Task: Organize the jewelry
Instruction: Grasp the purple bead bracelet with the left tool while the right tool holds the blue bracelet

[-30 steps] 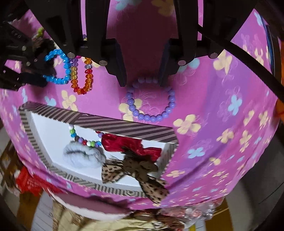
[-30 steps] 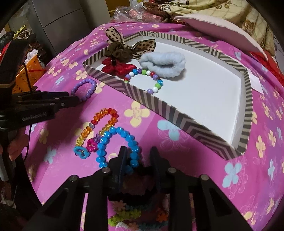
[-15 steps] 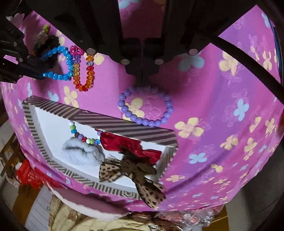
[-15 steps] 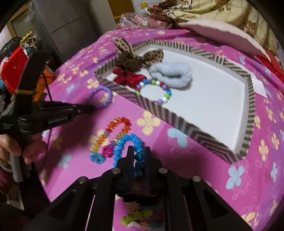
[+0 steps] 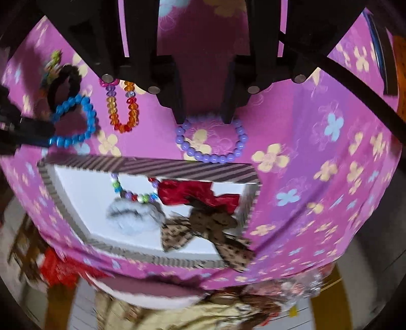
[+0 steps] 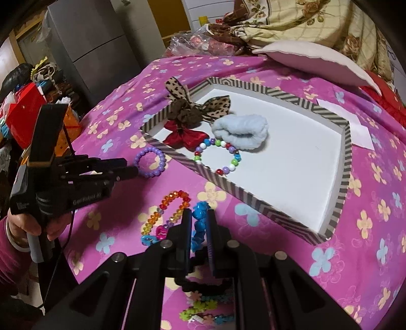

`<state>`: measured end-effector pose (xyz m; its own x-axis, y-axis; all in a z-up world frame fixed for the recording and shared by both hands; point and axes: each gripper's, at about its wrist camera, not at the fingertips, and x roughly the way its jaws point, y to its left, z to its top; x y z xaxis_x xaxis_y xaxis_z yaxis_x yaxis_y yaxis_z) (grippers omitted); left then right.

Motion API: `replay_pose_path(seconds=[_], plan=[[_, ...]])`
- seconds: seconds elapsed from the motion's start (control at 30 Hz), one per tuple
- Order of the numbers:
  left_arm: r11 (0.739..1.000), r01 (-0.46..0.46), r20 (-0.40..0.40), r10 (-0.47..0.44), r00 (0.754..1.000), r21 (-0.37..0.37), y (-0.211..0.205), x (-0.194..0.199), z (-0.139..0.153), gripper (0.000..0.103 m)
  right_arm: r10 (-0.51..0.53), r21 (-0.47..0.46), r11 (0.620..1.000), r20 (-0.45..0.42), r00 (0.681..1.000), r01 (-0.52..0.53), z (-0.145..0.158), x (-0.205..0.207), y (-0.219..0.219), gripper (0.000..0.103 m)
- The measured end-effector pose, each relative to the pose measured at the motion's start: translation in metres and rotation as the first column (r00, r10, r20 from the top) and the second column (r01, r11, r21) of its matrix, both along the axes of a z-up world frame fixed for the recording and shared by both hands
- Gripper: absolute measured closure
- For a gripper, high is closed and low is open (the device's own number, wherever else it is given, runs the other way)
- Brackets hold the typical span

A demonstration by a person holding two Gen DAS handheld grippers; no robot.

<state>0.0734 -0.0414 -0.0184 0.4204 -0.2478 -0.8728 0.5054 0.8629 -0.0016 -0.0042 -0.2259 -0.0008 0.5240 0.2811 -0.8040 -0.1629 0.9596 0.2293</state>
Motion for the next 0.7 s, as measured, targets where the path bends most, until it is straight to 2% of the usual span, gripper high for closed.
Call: replay_pose_path(seconds=[0.17,0.33,0.37,0.4,0.47,0.7], plan=[[0.99,0.086,-0.012,-0.086,0.996,0.11,-0.013,0.005,-0.018,0.049,-0.017,0.01,1.0,-0.011,1.0,0.017,-0.005,0.003,-0.009,0.092],[0.988,0.111,-0.016,-0.11,0.994,0.103,-0.016,0.007,-0.019,0.05,-0.022,0.013,1.0,-0.016,1.0,0.022,-0.008,0.006,-0.009,0.092],[0.989,0.113,-0.018,-0.112,0.994,0.095,-0.016,0.007,-0.019,0.057,-0.021,0.013,1.0,-0.015,1.0,0.021,-0.007,0.006,-0.009,0.092],[0.991,0.114,-0.032,-0.112,0.993,0.073,-0.015,0.006,-0.019,0.07,-0.019,0.013,1.0,-0.015,1.0,0.02,-0.007,0.007,-0.009,0.092],[0.993,0.104,-0.059,-0.102,0.993,0.045,-0.015,0.006,-0.019,0.08,-0.015,0.014,1.0,-0.01,1.0,0.015,-0.005,0.007,-0.007,0.092],[0.997,0.035,-0.059,-0.039,0.997,-0.065,0.002,-0.004,-0.001,0.082,-0.002,0.004,1.0,0.031,1.0,0.002,0.016,0.003,0.0,0.092]])
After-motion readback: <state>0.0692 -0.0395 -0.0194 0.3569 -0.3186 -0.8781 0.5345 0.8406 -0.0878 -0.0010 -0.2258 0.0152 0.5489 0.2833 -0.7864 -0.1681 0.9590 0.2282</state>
